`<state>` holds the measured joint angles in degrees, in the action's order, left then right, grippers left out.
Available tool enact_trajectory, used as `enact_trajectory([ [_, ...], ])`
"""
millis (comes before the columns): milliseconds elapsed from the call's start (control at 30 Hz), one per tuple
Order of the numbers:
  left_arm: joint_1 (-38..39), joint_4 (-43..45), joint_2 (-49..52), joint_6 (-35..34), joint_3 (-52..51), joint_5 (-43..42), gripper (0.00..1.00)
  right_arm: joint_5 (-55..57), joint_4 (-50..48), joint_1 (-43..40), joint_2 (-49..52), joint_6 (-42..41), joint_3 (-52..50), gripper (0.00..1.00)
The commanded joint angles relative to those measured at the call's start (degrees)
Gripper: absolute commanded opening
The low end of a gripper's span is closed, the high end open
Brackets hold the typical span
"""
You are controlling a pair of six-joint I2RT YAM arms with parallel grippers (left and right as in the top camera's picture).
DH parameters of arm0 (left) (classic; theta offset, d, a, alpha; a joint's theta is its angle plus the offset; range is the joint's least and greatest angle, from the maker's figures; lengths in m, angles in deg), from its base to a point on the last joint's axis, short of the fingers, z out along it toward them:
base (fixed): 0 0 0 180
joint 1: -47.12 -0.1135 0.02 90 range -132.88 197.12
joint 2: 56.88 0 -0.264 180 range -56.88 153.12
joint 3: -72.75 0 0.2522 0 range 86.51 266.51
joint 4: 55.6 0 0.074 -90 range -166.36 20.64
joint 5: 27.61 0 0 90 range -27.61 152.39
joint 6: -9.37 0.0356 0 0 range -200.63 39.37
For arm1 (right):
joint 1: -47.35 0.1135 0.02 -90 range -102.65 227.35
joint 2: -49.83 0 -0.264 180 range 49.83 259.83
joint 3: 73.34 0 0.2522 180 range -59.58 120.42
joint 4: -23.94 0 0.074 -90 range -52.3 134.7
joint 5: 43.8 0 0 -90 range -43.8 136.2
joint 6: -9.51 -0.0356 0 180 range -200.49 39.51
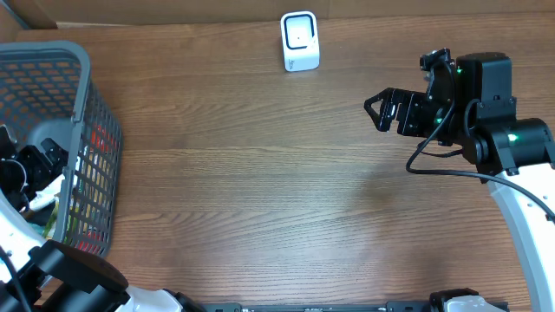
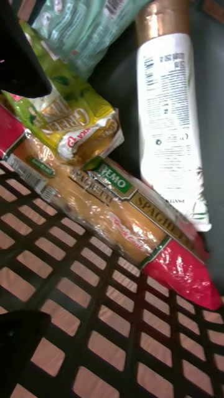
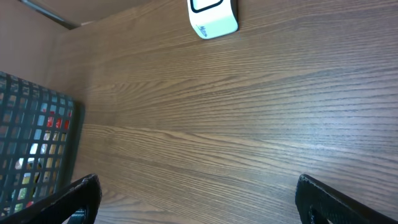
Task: Scan the item barcode
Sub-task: 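Reach the left gripper into the basket and grasp the green drink carton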
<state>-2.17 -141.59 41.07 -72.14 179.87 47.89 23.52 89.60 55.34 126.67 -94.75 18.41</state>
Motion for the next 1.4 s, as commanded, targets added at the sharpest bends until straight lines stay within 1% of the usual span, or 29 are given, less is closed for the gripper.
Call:
enact_trajectory([
  [0, 0.57, -1.79, -1.42, 3.76, 0.87, -0.46, 1.00, -0.35, -0.13, 0.37, -0.15, -0.35, 1.46, 1.00],
  [300, 0.57, -2.64, -1.42, 3.76, 0.85, 9.42, 1.00, -0.35, 0.90, 0.37, -0.15, -0.35, 1.46, 1.00],
  [400, 0.57, -1.03, -1.29, 4.04, 0.31, 9.57, 1.00, -0.35, 0.90, 0.37, -0.15, -0.37, 1.46, 1.00],
  [600, 0.57, 4.87, -1.20, 7.56, -3.15, 9.05, 1.00, -0.35, 1.62, 0.37, -0.15, -0.37, 1.36, 1.00],
  [733, 0.57, 7.23, -1.20, 13.25, -4.83, 9.18, 1.00, -0.35, 1.53, 0.37, 0.02, -0.39, 0.92, 1.00],
  [833, 0.57, 6.62, -1.20, 19.54, -5.68, 9.18, 1.00, -0.35, 1.46, 0.37, 0.33, -0.59, 0.81, 1.00],
  [900, 0.57, 6.01, -1.20, 22.08, -5.92, 9.18, 0.99, -0.35, 1.46, 0.37, 0.66, -0.59, 0.81, 1.00],
  [1033, 0.57, 6.12, -1.18, 22.95, -6.49, 9.27, 1.00, -0.35, 1.53, 0.37, 1.22, -0.59, 0.81, 1.00],
  [1133, 0.50, 6.49, -0.94, 23.26, -8.24, 12.79, 1.00, -0.37, 1.55, 0.37, 1.75, -0.59, 0.81, 1.00],
  [1233, 0.48, 7.63, -0.66, 23.26, -11.17, 14.14, 1.00, -0.35, 1.53, 0.37, 2.29, -0.59, 0.81, 1.00],
  [1367, 0.42, 11.30, -0.63, 23.28, -16.74, 14.86, 1.00, -0.37, 1.62, 0.37, 3.28, -0.61, 0.81, 1.00],
])
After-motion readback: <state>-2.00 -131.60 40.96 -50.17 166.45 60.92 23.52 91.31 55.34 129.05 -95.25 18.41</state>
